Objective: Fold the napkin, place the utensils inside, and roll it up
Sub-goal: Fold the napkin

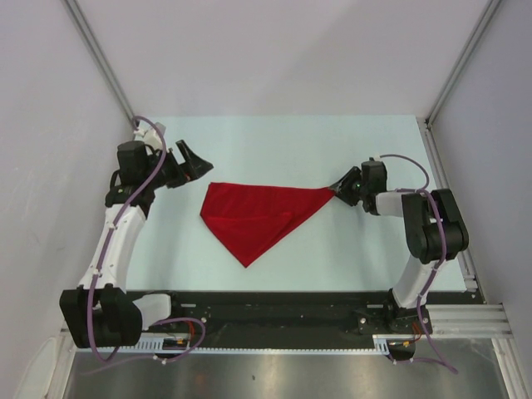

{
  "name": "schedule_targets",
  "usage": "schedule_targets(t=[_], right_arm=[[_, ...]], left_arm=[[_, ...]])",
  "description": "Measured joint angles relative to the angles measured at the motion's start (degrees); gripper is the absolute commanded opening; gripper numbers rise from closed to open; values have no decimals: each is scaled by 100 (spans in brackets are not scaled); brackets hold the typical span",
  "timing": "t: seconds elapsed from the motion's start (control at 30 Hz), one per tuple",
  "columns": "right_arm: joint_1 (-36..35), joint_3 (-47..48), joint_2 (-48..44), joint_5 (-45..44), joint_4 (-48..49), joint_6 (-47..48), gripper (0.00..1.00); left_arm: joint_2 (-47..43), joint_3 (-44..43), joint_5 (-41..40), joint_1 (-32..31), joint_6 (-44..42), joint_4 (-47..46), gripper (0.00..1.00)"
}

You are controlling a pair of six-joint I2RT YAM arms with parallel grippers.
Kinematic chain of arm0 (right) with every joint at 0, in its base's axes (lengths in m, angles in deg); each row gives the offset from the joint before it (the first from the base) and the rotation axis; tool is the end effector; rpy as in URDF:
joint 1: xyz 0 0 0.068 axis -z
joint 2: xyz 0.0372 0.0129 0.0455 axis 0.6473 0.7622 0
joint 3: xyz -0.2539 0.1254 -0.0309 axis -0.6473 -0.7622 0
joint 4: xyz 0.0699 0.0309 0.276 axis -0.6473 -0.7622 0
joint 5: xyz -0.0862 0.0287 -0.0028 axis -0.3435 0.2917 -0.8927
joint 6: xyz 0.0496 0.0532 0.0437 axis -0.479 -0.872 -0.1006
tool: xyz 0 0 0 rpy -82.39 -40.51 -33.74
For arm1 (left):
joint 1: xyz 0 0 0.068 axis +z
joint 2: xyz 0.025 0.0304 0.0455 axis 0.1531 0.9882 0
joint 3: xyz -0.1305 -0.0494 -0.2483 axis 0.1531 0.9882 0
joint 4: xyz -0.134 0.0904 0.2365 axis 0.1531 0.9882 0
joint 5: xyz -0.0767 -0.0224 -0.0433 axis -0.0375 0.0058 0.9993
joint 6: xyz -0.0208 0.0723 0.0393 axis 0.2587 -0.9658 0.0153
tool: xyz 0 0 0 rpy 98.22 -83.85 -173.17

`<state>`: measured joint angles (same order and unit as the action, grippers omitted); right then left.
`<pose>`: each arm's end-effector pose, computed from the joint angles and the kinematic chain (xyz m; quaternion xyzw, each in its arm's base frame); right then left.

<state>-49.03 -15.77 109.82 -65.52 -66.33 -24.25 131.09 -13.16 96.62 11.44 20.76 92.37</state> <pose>0.3970 0.0758 0.1027 0.2552 0.8609 0.2824 0.3376 0.3136 -0.0234 0.3215 -0.0655 0.8360 -0.3166 0.4434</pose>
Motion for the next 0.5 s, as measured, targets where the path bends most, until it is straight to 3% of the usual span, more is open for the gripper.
schedule_targets(t=[0.27, 0.37, 0.47, 0.5], right_arm=[[55, 0, 44, -37, -74, -20, 24], [61, 0, 46, -70, -116, -20, 16], [81, 0, 66, -63, -109, -26, 0], [96, 0, 79, -55, -101, -50, 0]], left_arm=[[0, 61, 122, 0, 2, -17, 95], [-2, 63, 129, 0, 2, -13, 95], [-2, 63, 136, 0, 4, -28, 95], [0, 63, 146, 0, 4, -35, 95]])
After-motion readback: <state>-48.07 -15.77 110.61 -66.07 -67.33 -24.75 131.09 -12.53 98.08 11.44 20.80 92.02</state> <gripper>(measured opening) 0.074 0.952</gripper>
